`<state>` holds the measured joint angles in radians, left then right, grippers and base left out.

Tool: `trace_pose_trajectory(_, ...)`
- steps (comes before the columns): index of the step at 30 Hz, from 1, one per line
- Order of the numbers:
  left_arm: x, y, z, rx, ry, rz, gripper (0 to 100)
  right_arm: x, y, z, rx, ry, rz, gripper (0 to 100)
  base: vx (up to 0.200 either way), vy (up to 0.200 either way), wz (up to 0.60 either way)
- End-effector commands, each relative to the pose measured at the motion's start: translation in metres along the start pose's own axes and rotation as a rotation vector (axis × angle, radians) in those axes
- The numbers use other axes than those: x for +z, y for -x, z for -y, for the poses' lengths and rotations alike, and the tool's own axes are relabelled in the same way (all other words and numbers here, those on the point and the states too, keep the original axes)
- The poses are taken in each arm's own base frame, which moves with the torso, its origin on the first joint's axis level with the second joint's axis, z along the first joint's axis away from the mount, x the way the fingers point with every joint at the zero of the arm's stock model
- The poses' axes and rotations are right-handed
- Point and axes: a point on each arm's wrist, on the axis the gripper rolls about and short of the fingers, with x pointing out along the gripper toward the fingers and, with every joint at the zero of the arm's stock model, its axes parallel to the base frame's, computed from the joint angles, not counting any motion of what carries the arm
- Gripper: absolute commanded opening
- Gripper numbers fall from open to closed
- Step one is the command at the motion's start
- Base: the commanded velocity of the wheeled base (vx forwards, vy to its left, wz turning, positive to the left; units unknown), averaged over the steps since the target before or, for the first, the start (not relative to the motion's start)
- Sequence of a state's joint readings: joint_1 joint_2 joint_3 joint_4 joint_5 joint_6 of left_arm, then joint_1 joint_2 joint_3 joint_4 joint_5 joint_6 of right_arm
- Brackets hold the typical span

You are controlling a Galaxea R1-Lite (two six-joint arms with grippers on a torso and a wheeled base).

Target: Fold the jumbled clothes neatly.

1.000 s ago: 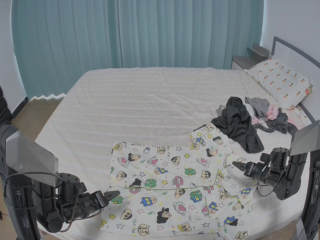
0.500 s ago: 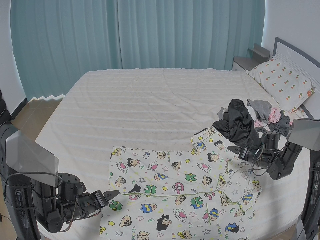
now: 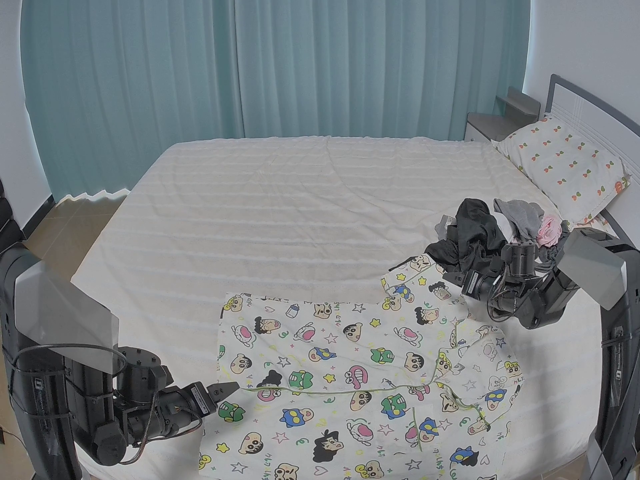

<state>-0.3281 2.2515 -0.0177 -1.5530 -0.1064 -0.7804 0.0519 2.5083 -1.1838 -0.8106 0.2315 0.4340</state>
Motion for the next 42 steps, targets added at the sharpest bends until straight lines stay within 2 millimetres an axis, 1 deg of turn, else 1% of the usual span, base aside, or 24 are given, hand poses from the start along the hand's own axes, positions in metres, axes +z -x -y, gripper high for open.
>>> trace_pose_trajectory(1, -0.002, 0.002, -0.001, 0.004, 0.001, -0.003, 100, -0.014, -0.027, 0.009, -0.014, -0.006, -0.046, 100, 0.0, 0.0, 0.0)
trace_pose_trajectory(2, -0.002, 0.002, -0.001, 0.004, 0.001, -0.003, 100, -0.014, -0.027, 0.009, -0.014, -0.006, -0.046, 100, 0.0, 0.0, 0.0)
trace_pose_trajectory(3, -0.002, 0.002, -0.001, 0.005, 0.001, -0.004, 100, -0.02, -0.034, 0.01, -0.015, -0.005, -0.056, 100, 0.0, 0.0, 0.0)
trace_pose_trajectory(4, -0.002, 0.002, -0.001, 0.005, 0.001, -0.004, 100, -0.022, -0.036, 0.01, -0.014, -0.005, -0.058, 100, 0.0, 0.0, 0.0)
trace_pose_trajectory(5, -0.002, 0.002, -0.002, 0.006, 0.001, -0.005, 100, -0.022, -0.038, 0.011, -0.013, -0.005, -0.059, 0, 0.0, 0.0, 0.0)
trace_pose_trajectory(8, -0.003, 0.001, -0.002, 0.011, 0.003, -0.009, 100, -0.02, -0.044, 0.012, -0.004, -0.004, -0.037, 0, 0.0, 0.0, 0.0)
trace_pose_trajectory(12, -0.003, 0.002, -0.002, 0.009, 0.014, -0.008, 100, -0.012, -0.042, 0.012, 0.005, -0.017, 0.009, 0, 0.0, 0.0, 0.0)
trace_pose_trajectory(17, -0.002, 0.001, -0.002, 0.008, 0.014, -0.007, 100, -0.008, -0.042, 0.012, -0.001, -0.023, 0.048, 0, 0.0, 0.0, 0.0)
trace_pose_trajectory(23, -0.002, 0.001, -0.002, 0.008, 0.014, -0.007, 100, 0.005, -0.048, 0.015, -0.032, -0.024, 0.122, 0, 0.0, 0.0, 0.0)
trace_pose_trajectory(28, -0.002, 0.001, -0.002, 0.008, 0.014, -0.007, 100, 0.002, -0.05, 0.018, -0.041, -0.023, 0.128, 0, 0.0, 0.0, 0.0)
trace_pose_trajectory(31, -0.002, 0.001, -0.002, 0.008, 0.014, -0.007, 100, -0.007, -0.05, 0.019, -0.051, -0.022, 0.098, 0, 0.0, 0.0, 0.0)
trace_pose_trajectory(32, -0.002, 0.001, -0.002, 0.008, 0.014, -0.007, 100, -0.007, -0.05, 0.019, -0.05, -0.021, 0.1, 100, 0.0, 0.0, 0.0)
trace_pose_trajectory(34, -0.002, 0.001, -0.002, 0.008, 0.014, -0.007, 100, -0.004, -0.048, 0.02, -0.049, -0.026, 0.111, 100, 0.0, 0.0, 0.0)
trace_pose_trajectory(37, -0.002, 0.001, -0.002, 0.008, 0.014, -0.007, 100, 0.008, -0.038, 0.019, -0.053, -0.031, 0.133, 100, 0.0, 0.0, 0.0)
trace_pose_trajectory(40, -0.002, 0.002, -0.001, 0.004, 0.014, -0.005, 100, 0.021, -0.013, 0.016, -0.065, -0.041, 0.136, 100, 0.0, 0.0, 0.0)
trace_pose_trajectory(42, -0.003, 0.002, 0.0, -0.001, 0.01, -0.009, 100, 0.022, 0.003, 0.014, -0.079, -0.048, 0.12, 100, 0.0, 0.0, 0.0)
